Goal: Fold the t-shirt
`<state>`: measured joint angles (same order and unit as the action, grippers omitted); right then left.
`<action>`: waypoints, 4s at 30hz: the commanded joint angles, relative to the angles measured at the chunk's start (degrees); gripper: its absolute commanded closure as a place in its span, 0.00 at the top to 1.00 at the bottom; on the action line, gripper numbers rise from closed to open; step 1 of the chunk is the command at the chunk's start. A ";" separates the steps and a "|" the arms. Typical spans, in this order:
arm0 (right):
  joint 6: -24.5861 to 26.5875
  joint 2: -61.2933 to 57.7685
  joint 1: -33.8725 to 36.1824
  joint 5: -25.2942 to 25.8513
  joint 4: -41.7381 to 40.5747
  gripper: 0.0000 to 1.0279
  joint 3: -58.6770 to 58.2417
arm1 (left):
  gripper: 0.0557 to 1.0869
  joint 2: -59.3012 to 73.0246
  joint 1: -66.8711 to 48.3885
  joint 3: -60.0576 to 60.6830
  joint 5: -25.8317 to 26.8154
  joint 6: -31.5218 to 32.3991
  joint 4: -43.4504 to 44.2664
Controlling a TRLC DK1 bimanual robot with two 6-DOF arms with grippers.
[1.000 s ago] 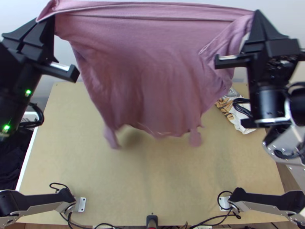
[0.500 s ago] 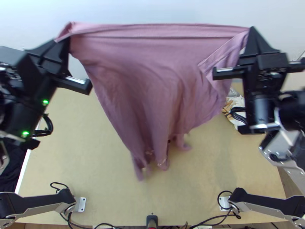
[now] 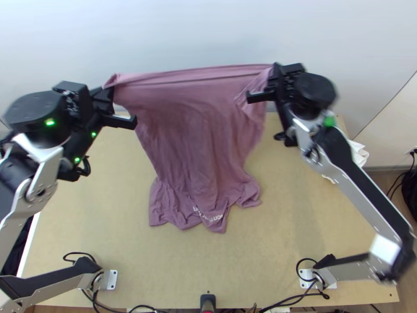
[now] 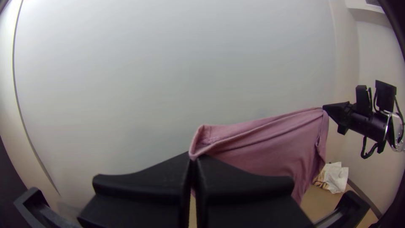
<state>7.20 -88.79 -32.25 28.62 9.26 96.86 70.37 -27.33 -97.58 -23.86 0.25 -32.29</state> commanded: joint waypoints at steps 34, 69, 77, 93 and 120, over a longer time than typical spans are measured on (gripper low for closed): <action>-27.50 -42.43 2.45 -14.82 22.38 0.85 34.01 | 0.04 15.41 19.86 29.64 13.40 8.63 25.35; -17.66 -41.99 -37.36 -33.90 51.74 0.88 31.29 | 0.04 20.07 22.32 28.15 15.07 11.53 25.17; -17.22 -45.33 -40.96 -36.00 51.74 0.88 31.81 | 0.04 20.42 22.32 28.59 15.07 11.61 25.17; -17.66 -52.18 -39.47 -35.74 47.26 0.79 32.25 | 0.04 19.37 23.90 30.08 16.91 11.70 24.82; -15.29 -44.45 -31.91 -26.07 46.03 0.03 35.94 | 0.04 16.29 25.93 26.30 17.62 12.76 21.83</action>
<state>-7.60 -138.93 -67.68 1.67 55.40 131.00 87.88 -2.50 -68.16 -6.22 12.25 -7.86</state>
